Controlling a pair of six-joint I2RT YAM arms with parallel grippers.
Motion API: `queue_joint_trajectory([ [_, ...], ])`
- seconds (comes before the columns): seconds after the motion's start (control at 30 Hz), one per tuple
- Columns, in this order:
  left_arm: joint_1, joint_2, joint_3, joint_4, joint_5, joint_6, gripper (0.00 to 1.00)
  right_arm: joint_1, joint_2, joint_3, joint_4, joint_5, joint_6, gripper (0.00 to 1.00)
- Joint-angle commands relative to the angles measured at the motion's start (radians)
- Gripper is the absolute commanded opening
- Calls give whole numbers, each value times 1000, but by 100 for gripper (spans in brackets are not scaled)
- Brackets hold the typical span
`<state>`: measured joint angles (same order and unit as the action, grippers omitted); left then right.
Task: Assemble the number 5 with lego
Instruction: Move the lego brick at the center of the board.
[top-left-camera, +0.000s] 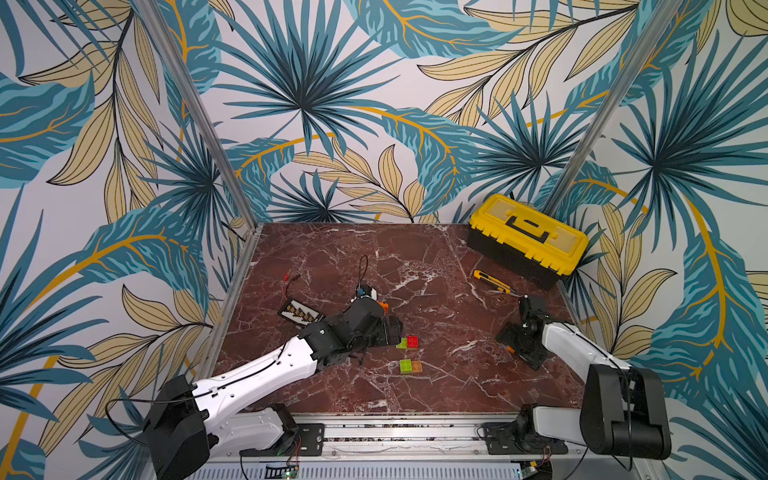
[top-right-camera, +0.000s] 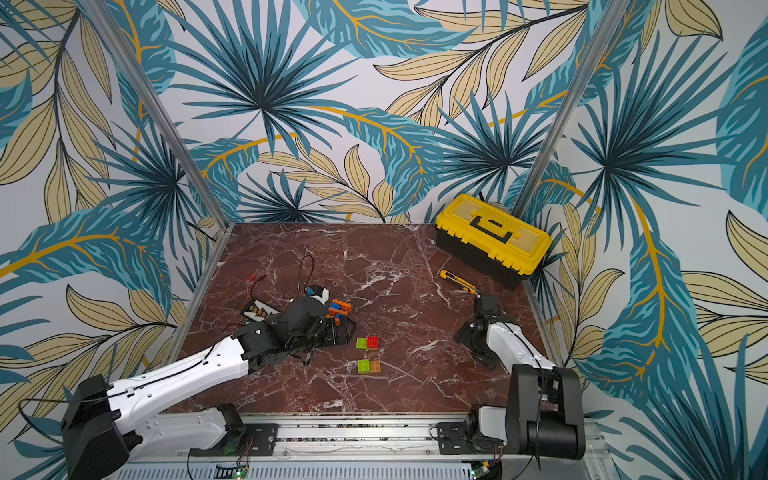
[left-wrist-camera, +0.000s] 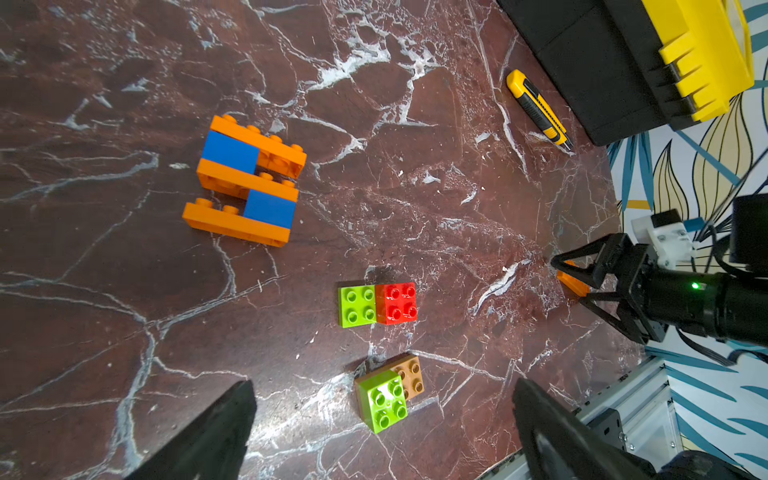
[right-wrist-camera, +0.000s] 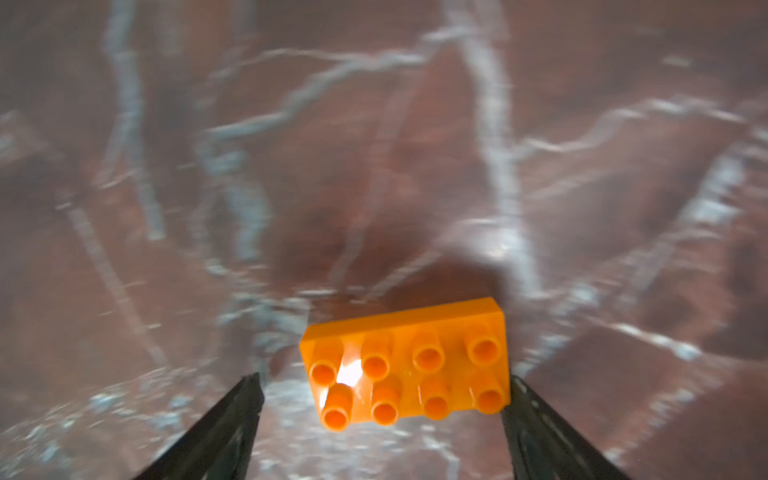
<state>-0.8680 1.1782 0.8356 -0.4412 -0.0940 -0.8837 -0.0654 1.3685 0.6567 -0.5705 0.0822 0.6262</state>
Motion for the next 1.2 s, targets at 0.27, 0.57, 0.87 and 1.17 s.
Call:
queue_joint_trajectory([
  [0.27, 1, -21, -51, 35, -27, -1, 100, 88, -118, 37, -66, 121, -80, 95],
  [0.57, 0, -42, -78, 58, -34, -4, 100, 35, -3, 61, -31, 16, -51, 98],
  [0.87, 1, -87, -123, 76, -59, -15, 100, 33, 82, 78, 24, -53, -37, 97],
  [1.17, 0, -88, -123, 75, -59, -21, 100, 36, 205, 164, 50, -140, -101, 90],
])
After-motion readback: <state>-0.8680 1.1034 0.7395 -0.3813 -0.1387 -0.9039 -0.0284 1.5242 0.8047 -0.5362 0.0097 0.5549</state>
